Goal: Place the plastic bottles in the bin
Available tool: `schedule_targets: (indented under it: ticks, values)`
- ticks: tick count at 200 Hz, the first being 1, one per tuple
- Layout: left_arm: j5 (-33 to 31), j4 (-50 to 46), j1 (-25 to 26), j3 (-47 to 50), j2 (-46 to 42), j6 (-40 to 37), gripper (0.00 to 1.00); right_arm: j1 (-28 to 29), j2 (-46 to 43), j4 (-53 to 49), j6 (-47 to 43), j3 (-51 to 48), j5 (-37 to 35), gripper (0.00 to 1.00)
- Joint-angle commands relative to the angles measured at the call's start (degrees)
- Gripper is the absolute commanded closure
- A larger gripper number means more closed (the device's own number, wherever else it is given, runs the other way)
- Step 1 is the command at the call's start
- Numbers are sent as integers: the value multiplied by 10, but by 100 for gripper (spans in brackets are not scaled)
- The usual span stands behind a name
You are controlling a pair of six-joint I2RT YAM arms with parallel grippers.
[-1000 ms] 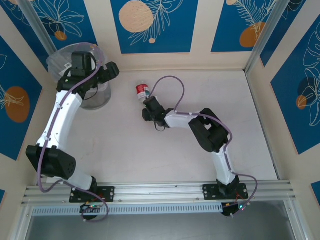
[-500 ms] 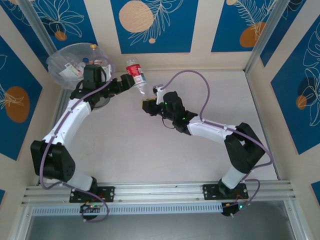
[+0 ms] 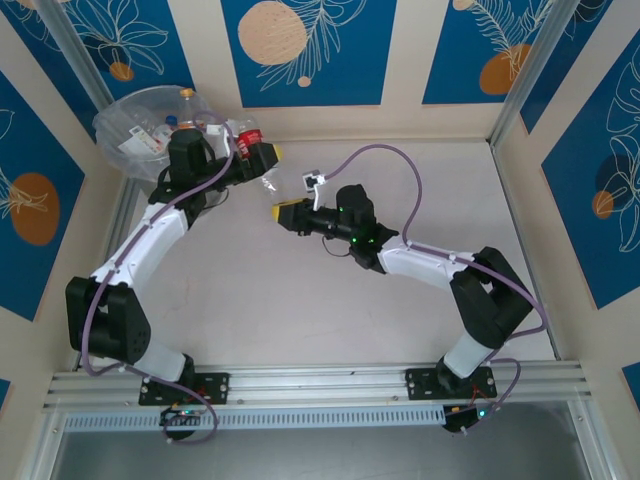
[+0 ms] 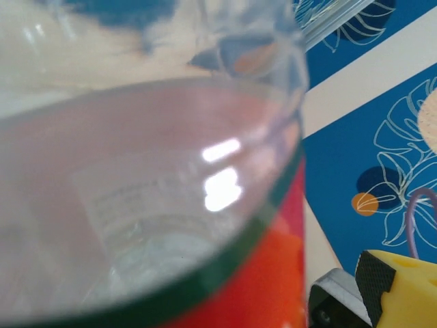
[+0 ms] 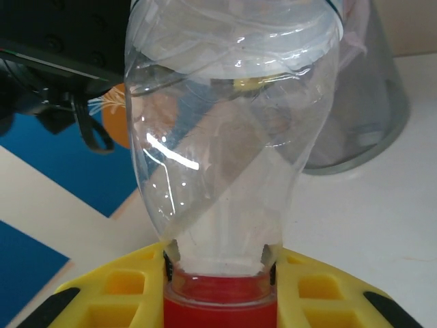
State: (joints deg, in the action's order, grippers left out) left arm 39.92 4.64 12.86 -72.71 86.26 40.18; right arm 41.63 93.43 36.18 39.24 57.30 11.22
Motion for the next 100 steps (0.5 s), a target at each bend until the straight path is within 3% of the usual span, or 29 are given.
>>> schedule_targets:
  ticks: [1,24,51,68,100]
  values:
    - [34,41,3,9,5,9,1,7,-16,91,32,-3,73,100]
    - [34,37,2,12,5,4,2,7,-18,91,33,0,77,100]
    - [38,36,1,7,-3,-6,14,3,-17,84,45,1,79,97]
    - [33,25,1,0,-6,-13,24,1,-21,74,42,0,74,91]
    - [26,-3,2,-25,2,-23,31,-5,-32,46,28,-2,62,74]
